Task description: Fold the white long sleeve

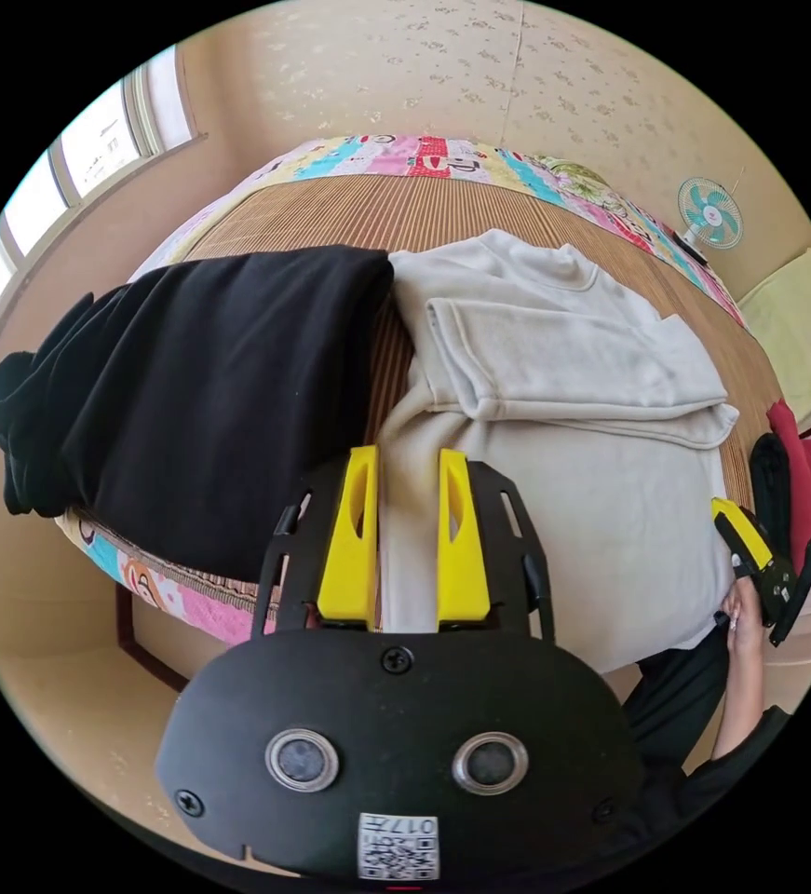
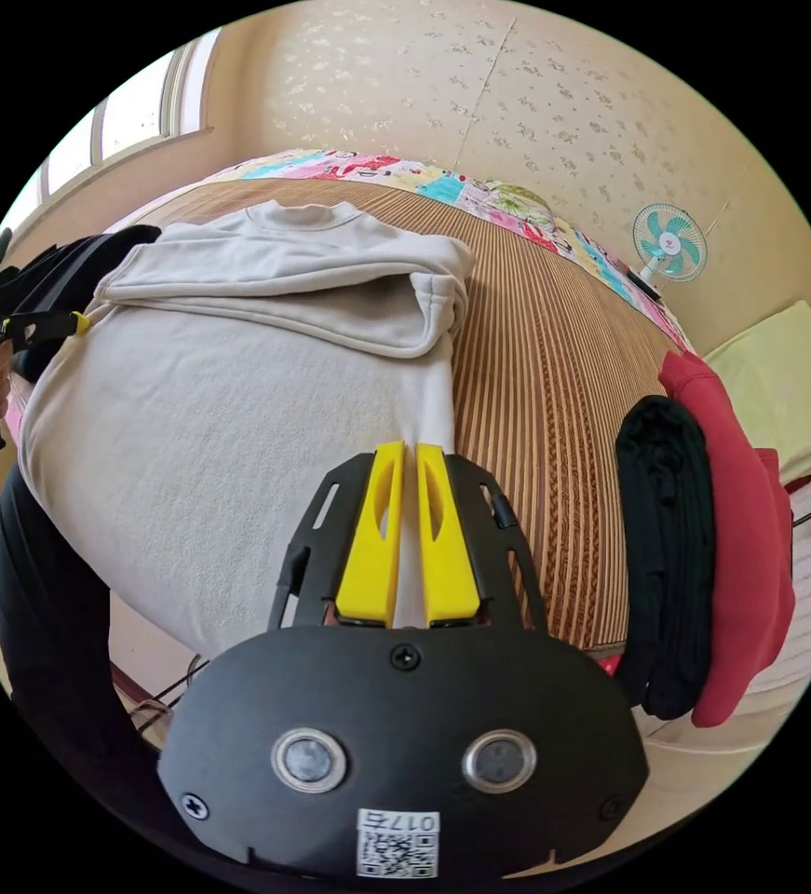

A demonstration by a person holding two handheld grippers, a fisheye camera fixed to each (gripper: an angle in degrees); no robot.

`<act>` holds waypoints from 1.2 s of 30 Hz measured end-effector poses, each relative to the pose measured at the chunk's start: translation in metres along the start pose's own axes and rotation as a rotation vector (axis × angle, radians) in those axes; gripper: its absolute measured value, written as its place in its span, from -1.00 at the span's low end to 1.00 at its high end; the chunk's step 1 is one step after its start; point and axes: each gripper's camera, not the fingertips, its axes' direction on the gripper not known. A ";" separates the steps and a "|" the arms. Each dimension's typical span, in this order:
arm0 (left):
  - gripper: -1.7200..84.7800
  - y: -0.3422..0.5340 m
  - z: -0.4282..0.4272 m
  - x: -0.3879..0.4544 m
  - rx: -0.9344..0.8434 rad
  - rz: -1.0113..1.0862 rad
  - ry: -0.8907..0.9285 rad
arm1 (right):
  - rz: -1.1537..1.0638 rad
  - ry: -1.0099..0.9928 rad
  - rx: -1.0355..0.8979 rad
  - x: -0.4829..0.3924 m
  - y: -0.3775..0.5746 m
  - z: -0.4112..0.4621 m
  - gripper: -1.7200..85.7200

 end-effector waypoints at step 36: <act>-0.67 0.049 -0.079 -0.015 0.087 0.086 0.167 | 0.062 -0.059 -0.130 0.034 -0.101 -0.051 -0.82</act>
